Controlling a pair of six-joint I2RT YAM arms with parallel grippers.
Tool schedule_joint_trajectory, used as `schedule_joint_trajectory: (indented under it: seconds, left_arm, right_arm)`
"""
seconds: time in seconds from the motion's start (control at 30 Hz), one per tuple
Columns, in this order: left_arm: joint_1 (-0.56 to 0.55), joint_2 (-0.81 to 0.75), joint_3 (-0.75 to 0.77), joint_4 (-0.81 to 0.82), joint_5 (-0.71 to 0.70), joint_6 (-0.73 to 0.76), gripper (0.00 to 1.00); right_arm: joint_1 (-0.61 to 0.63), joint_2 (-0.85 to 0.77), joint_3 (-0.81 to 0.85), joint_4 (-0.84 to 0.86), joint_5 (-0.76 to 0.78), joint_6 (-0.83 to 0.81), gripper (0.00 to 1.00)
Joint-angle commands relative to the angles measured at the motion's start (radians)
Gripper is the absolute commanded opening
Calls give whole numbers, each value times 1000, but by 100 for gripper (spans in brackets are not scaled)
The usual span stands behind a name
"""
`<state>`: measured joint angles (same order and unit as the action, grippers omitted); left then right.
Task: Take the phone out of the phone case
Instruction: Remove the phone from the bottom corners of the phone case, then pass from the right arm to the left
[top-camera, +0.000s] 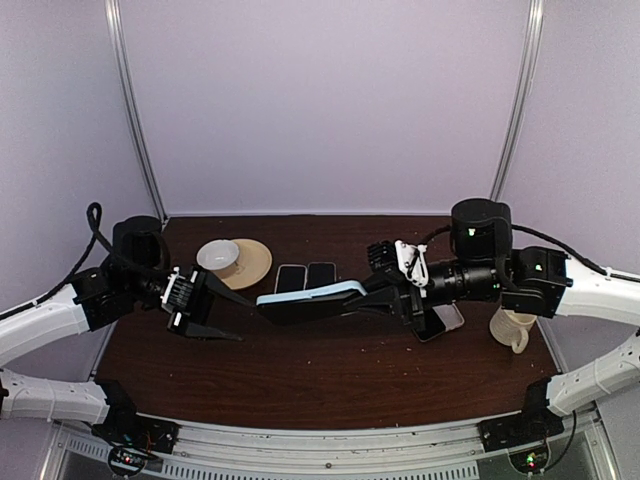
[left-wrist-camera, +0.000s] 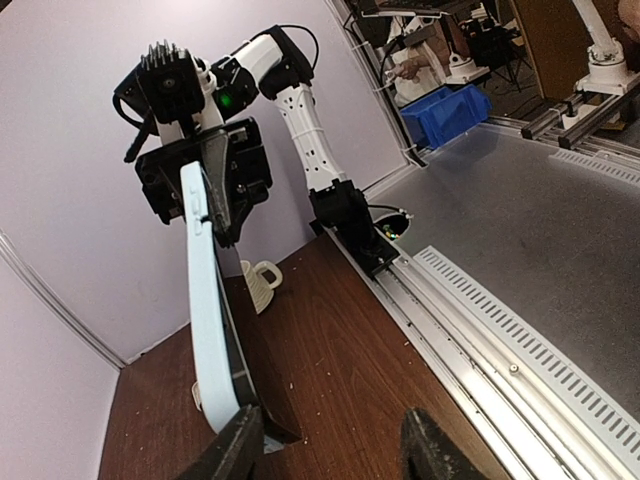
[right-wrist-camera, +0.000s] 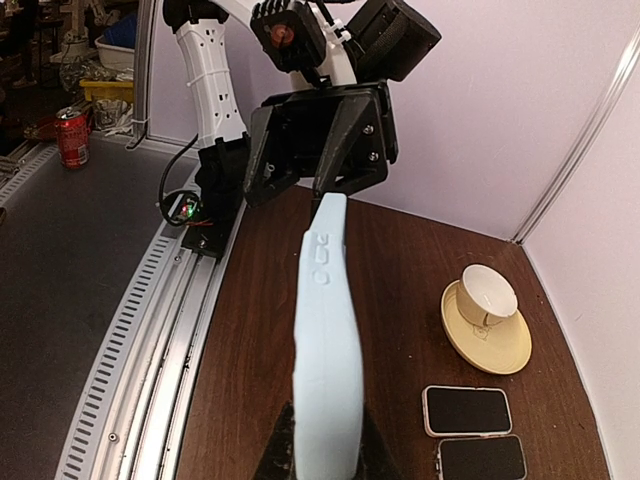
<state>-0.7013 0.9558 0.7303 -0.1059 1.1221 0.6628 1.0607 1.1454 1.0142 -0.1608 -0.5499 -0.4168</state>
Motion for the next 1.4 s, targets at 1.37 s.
schedule_joint_trajectory:
  seconds: [1.37]
  left_arm:
    - [-21,3,-28,150,-330,-11,31]
  right_arm:
    - [82,115,58,290,21,65,0]
